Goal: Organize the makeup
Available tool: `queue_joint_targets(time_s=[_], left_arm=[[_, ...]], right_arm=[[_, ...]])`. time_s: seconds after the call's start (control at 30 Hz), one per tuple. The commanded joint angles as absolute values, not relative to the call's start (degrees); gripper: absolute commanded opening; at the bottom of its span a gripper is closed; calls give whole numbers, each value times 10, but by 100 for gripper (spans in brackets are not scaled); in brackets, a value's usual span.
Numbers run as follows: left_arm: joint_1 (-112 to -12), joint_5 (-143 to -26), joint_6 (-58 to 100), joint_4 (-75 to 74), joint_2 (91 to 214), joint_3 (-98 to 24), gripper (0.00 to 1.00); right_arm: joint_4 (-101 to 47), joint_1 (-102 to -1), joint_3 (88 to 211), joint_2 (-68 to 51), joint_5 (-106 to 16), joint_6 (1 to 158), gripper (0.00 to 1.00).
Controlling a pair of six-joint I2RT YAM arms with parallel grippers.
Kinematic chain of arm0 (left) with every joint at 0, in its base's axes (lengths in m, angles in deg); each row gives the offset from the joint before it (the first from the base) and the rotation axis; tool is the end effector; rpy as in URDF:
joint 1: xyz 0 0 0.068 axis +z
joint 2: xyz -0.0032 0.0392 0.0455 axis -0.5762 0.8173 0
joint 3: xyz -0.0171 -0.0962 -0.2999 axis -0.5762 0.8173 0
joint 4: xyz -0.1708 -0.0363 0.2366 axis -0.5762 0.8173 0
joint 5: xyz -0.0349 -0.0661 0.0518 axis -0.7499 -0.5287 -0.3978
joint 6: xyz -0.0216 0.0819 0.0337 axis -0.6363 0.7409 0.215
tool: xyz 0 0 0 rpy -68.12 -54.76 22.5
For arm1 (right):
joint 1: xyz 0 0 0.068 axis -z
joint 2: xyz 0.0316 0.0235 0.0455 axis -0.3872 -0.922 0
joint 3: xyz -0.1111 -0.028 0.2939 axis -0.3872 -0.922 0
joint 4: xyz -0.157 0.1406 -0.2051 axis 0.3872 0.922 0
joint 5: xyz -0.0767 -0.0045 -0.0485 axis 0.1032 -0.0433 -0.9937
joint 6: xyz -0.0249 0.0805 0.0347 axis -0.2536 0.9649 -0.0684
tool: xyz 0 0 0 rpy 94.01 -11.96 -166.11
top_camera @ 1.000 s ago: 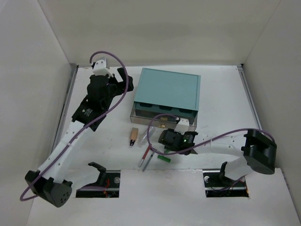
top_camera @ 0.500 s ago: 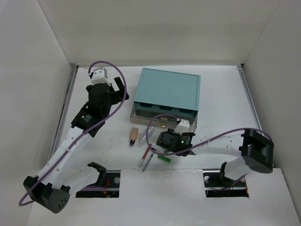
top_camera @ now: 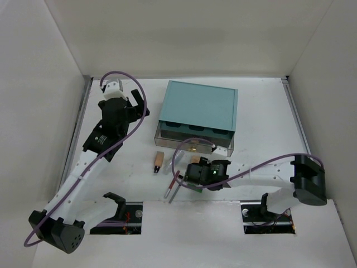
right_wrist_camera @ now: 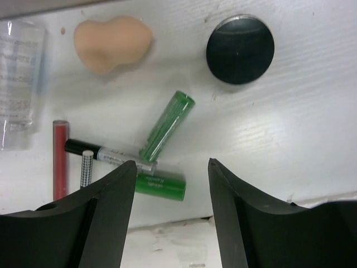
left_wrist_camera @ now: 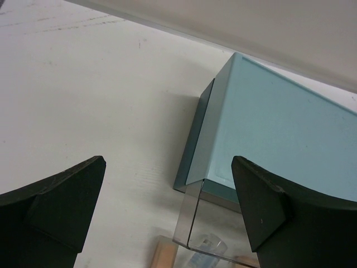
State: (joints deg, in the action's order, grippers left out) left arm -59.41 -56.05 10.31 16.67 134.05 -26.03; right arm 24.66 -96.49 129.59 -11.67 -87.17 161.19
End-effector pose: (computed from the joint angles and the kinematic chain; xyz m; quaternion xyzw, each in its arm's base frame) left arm 0.2624 -0.0870 0.4220 -0.1002 0.7625 -0.1214 0.6275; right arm 0.1255 0.2633 0.2009 0.1456 0.9398 0.0328 0.3074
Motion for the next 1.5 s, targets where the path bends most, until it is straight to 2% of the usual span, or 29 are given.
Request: queue_joint_targets(time_s=[0.0,0.4,0.53,0.73,0.8,0.87,0.93,1.03,1.13,1.3,1.47], left_arm=[[-583,-554,100,127,1319,-280,100],[-544,-559,103,132,1300,-279,100],[-547,-559,104,130,1299,-277,100],[-546,-559,102,131,1296,-275,100],[-548,-559,102,130,1301,-275,100],[-551,-559,102,133,1309,-276,100],[-551,-559,102,134,1315,-277,100],[-551,-559,101,131,1318,-275,100],[-552,-563,101,131,1330,-274,100],[-557,-622,93,122,1384,-278,100],[-583,-699,85,105,1489,-301,98]], right_arm=[[276,-988,1315,-128,-892,1677,61],[326,-1010,1370,-245,-951,1903,60],[368,-1010,1387,-285,-953,1947,59],[354,-1010,1365,-307,-935,1971,55],[341,-1010,1360,-310,-935,1968,51],[333,-1010,1356,-310,-934,1966,37],[330,-1011,1352,-306,-933,1965,27],[330,-1017,1345,-302,-932,1968,13],[343,-1024,1344,-288,-934,1958,4],[365,-1046,1350,-229,-946,1868,0],[304,-1067,1359,-151,-933,1622,0]])
